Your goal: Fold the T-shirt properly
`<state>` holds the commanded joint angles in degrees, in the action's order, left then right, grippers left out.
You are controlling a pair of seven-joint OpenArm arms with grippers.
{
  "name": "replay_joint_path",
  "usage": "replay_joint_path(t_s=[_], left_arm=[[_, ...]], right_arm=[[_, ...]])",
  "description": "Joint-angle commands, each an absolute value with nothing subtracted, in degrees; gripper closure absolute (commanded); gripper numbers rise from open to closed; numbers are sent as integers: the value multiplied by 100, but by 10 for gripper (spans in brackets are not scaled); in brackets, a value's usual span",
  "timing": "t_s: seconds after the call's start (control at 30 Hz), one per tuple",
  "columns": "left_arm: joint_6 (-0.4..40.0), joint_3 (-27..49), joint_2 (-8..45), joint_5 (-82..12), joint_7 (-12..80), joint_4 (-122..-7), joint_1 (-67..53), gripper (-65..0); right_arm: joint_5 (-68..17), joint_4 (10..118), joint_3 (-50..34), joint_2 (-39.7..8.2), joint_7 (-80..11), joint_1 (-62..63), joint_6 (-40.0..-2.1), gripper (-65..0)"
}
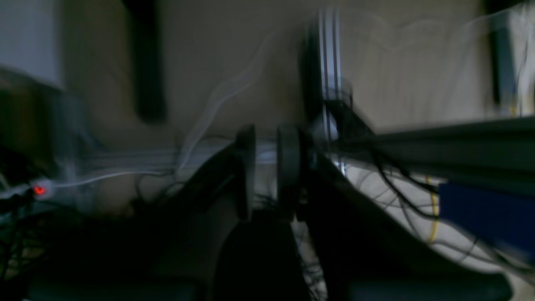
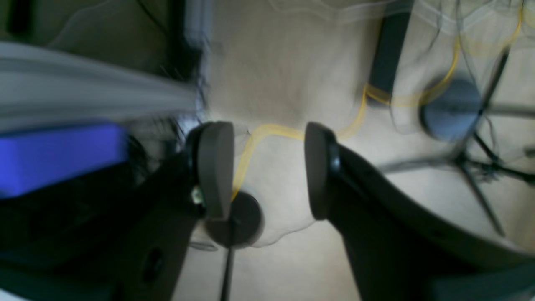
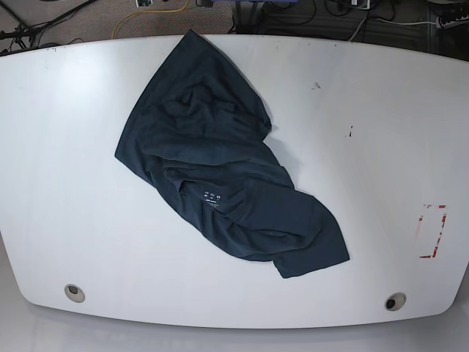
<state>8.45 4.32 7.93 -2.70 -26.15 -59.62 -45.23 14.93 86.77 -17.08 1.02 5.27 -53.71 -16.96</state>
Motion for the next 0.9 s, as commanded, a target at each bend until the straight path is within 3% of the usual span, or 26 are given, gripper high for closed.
replay_joint_path(t_s=[0.6,0.9], left_arm=[[854,441,809,-307,-2855,-7338,-5582,-112],[840,382,1055,-751,-2387,-8542,-5896,-77]], right_arm=[[1448,9702,-1632,251,702,-6179,-1654,-263],[1281,10387,-1544,221,854,-6653,-1628,-264]])
